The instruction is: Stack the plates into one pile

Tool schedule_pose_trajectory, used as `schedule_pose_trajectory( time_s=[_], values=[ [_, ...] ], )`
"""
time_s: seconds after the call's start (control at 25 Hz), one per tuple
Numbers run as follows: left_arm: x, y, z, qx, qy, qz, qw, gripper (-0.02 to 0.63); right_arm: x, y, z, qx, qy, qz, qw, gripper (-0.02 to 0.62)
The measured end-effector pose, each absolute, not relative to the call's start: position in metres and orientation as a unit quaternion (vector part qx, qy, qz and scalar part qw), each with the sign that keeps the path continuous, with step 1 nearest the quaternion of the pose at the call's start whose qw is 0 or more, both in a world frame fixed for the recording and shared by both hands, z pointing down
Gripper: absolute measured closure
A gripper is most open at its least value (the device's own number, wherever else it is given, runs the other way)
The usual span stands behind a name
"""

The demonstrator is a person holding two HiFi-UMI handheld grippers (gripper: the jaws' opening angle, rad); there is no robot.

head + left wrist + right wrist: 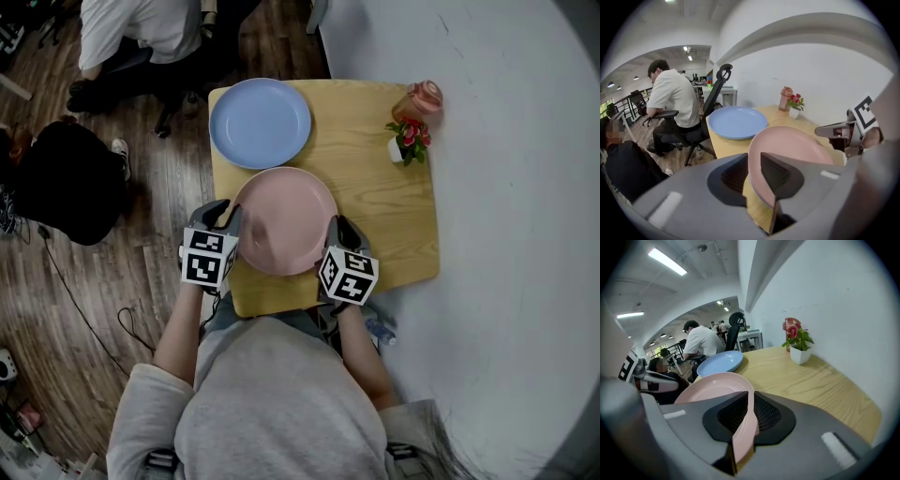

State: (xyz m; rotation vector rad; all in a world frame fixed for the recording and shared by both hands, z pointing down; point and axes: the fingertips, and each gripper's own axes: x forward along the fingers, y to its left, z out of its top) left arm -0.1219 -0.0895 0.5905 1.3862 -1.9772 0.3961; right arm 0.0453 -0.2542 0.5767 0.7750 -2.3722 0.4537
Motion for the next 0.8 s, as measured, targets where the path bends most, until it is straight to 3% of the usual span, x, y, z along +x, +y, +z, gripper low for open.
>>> schedule_pose_trajectory(
  time_s=[0.28, 0.48, 0.8],
  values=[
    [-0.123, -0.089, 0.542, 0.543, -0.787, 0.133, 0.262, 0.484, 0.036, -0.246, 0.517, 0.272, -0.928, 0.142, 0.209, 0.578],
    [-0.125, -0.083, 0.495, 0.535, -0.813, 0.100, 0.208, 0.545, 0.038, -0.240, 0.477, 0.270, -0.941, 0.119, 0.166, 0.592],
    [-0.116, -0.071, 0.418, 0.537, -0.835, 0.047, 0.108, 0.548, 0.048, -0.228, 0.422, 0.260, -0.955, 0.099, 0.100, 0.592]
  ],
)
